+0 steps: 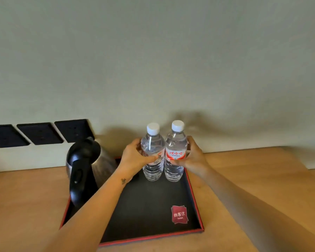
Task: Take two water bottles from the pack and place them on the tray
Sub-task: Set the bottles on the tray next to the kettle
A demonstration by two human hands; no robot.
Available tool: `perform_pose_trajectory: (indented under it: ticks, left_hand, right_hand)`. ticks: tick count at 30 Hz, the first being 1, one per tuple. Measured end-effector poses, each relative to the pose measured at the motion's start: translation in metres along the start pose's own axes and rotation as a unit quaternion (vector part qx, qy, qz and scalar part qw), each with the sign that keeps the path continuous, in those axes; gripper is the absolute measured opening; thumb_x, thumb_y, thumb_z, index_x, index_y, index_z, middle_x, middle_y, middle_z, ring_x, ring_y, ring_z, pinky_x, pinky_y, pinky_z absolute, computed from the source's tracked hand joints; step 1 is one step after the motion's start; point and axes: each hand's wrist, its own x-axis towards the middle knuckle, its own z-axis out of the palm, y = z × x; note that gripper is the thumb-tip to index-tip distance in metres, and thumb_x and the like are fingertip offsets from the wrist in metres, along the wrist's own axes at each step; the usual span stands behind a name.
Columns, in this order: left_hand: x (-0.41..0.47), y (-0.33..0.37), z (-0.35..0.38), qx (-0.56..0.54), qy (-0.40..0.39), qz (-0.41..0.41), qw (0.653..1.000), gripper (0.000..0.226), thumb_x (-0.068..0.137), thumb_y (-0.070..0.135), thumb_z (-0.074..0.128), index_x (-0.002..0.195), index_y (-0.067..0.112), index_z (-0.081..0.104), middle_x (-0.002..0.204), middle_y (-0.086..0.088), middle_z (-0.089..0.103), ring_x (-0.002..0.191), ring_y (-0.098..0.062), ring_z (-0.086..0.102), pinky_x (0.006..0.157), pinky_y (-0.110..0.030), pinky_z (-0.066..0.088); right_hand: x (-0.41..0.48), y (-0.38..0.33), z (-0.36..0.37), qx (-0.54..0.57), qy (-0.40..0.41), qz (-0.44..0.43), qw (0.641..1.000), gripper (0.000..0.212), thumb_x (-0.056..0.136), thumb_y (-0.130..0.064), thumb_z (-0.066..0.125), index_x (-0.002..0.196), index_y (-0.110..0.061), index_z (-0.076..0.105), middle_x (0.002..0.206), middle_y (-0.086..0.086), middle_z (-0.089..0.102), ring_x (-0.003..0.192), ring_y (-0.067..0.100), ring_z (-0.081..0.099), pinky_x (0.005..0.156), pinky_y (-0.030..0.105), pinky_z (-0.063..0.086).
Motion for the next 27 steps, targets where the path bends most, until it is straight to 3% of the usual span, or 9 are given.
perform_pose_trajectory:
  ticks: [2,6,10,12,15,18,22,25,27]
  left_hand:
    - [0.012,-0.009,0.005,0.001,-0.014,-0.01,1.0,0.05,0.059,0.003,0.082,0.099,0.023,0.058,0.093,0.012,0.068,0.078,0.006,0.066,0.07,-0.013,0.055]
    - [0.031,-0.022,0.011,-0.015,-0.016,-0.018,1.0,0.058,0.06,0.006,0.083,0.108,0.025,0.057,0.101,0.015,0.066,0.092,0.002,0.063,0.073,-0.014,0.052]
    - [0.041,-0.033,0.011,-0.031,0.001,-0.004,1.0,0.058,0.062,0.002,0.081,0.108,0.029,0.056,0.104,0.014,0.065,0.091,0.007,0.065,0.071,-0.01,0.052]
    - [0.042,-0.037,0.01,-0.027,-0.002,0.001,1.0,0.061,0.063,0.003,0.08,0.114,0.025,0.054,0.108,0.013,0.065,0.095,0.006,0.064,0.074,-0.011,0.053]
    - [0.041,-0.038,0.01,-0.013,-0.019,0.001,1.0,0.065,0.065,0.005,0.08,0.121,0.018,0.051,0.11,0.011,0.064,0.098,0.005,0.063,0.083,-0.016,0.052]
    - [0.035,-0.029,0.01,0.019,-0.029,0.004,0.999,0.069,0.065,0.012,0.081,0.124,0.022,0.047,0.109,0.017,0.06,0.096,0.008,0.061,0.087,-0.019,0.05]
    - [0.029,-0.005,0.0,0.09,-0.072,0.048,0.992,0.081,0.06,0.026,0.085,0.127,0.032,0.039,0.119,0.015,0.056,0.106,0.0,0.057,0.087,-0.015,0.046]
    - [0.03,0.025,-0.012,0.15,-0.082,0.103,0.98,0.073,0.064,0.018,0.082,0.126,0.027,0.044,0.124,0.005,0.056,0.111,-0.01,0.055,0.095,-0.027,0.044]
    - [0.033,0.046,-0.021,0.181,-0.108,0.124,0.97,0.064,0.068,0.012,0.078,0.124,0.025,0.05,0.119,0.004,0.058,0.11,-0.012,0.055,0.096,-0.03,0.043]
  right_hand:
    - [0.012,0.012,0.0,-0.009,-0.002,0.006,1.0,0.074,0.053,-0.015,0.086,0.109,-0.029,0.04,0.096,-0.019,0.057,0.093,0.01,0.059,0.078,0.025,0.048]
    - [0.032,0.026,-0.002,-0.01,-0.005,0.002,1.0,0.076,0.055,-0.015,0.086,0.113,-0.029,0.04,0.093,-0.028,0.055,0.08,-0.015,0.054,0.062,0.004,0.043]
    - [0.043,0.033,-0.001,-0.036,-0.017,-0.02,0.999,0.083,0.055,-0.017,0.085,0.122,-0.029,0.037,0.096,-0.03,0.05,0.086,-0.017,0.052,0.067,0.002,0.041]
    - [0.045,0.037,-0.001,-0.04,-0.029,-0.031,0.998,0.086,0.056,-0.015,0.084,0.121,-0.037,0.033,0.103,-0.029,0.051,0.096,-0.004,0.054,0.078,0.01,0.042]
    - [0.045,0.039,-0.004,-0.035,-0.053,-0.04,0.997,0.091,0.056,-0.013,0.084,0.126,-0.035,0.029,0.12,-0.01,0.055,0.115,0.018,0.053,0.097,0.04,0.047]
    - [0.037,0.025,-0.009,-0.05,-0.078,-0.038,0.995,0.096,0.055,-0.011,0.085,0.13,-0.025,0.027,0.131,0.003,0.052,0.12,0.022,0.051,0.103,0.05,0.042]
    - [0.034,-0.009,-0.025,-0.082,-0.051,-0.074,0.993,0.088,0.06,-0.018,0.084,0.13,-0.019,0.031,0.123,0.0,0.049,0.108,0.016,0.05,0.089,0.029,0.044]
    - [0.036,-0.04,-0.037,-0.134,-0.035,-0.126,0.982,0.062,0.069,-0.019,0.077,0.123,-0.013,0.046,0.113,0.002,0.056,0.094,0.013,0.051,0.071,0.002,0.038]
    - [0.039,-0.057,-0.042,-0.18,-0.038,-0.157,0.97,0.048,0.072,-0.017,0.075,0.115,-0.01,0.055,0.107,0.007,0.063,0.087,0.014,0.053,0.069,0.005,0.039]
